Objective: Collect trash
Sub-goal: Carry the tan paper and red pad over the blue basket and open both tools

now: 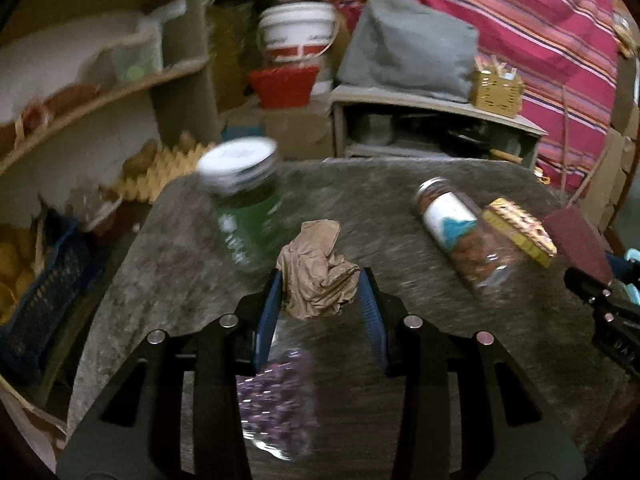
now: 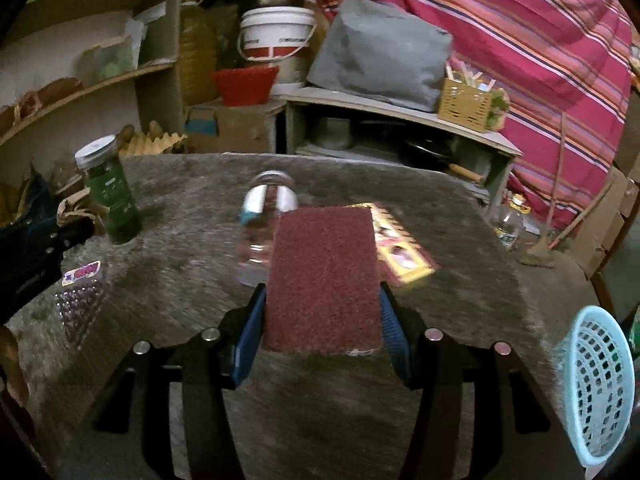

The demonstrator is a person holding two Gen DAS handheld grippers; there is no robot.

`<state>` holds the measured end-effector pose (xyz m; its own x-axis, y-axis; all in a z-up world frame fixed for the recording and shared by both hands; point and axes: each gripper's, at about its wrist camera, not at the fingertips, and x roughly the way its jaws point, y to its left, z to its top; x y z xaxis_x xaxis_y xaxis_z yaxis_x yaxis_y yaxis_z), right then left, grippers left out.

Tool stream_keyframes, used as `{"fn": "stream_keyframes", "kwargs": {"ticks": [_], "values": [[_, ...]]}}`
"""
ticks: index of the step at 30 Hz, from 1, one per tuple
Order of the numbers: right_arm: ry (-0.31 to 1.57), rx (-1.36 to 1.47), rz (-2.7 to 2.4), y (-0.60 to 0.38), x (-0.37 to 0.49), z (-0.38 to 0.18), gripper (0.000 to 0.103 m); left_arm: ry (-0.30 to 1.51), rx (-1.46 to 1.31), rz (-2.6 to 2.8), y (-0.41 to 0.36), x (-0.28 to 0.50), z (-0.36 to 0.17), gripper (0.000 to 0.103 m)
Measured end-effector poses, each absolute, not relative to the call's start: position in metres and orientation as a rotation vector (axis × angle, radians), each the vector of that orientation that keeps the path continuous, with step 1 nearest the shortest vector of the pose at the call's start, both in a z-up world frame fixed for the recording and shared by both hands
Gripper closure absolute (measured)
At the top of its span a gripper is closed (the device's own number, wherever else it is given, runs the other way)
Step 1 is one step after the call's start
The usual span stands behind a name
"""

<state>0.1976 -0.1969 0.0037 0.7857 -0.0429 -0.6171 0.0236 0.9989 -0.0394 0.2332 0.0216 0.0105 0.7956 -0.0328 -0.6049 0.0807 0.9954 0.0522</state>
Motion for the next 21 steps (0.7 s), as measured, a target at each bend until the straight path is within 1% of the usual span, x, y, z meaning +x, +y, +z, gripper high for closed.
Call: {"fn": "stream_keyframes", "kwargs": {"ticks": [6, 11, 16, 21], "values": [[0.644, -0.02, -0.082, -0.26, 0.164, 0.015, 0.049, 0.6, 0.116, -0.148, -0.046, 0.217, 0.028, 0.065], [0.616, 0.004, -0.149, -0.325, 0.134, 0.024, 0.049, 0.563, 0.139, -0.252, -0.121, 0.202, 0.04, 0.065], [0.618, 0.088, -0.205, -0.393, 0.113, 0.018, 0.049, 0.543, 0.194, -0.328, -0.19, 0.189, 0.037, 0.065], [0.629, 0.111, -0.294, -0.446, 0.094, 0.01, 0.049, 0.553, 0.178, -0.409, -0.246, 0.179, 0.033, 0.065]]}}
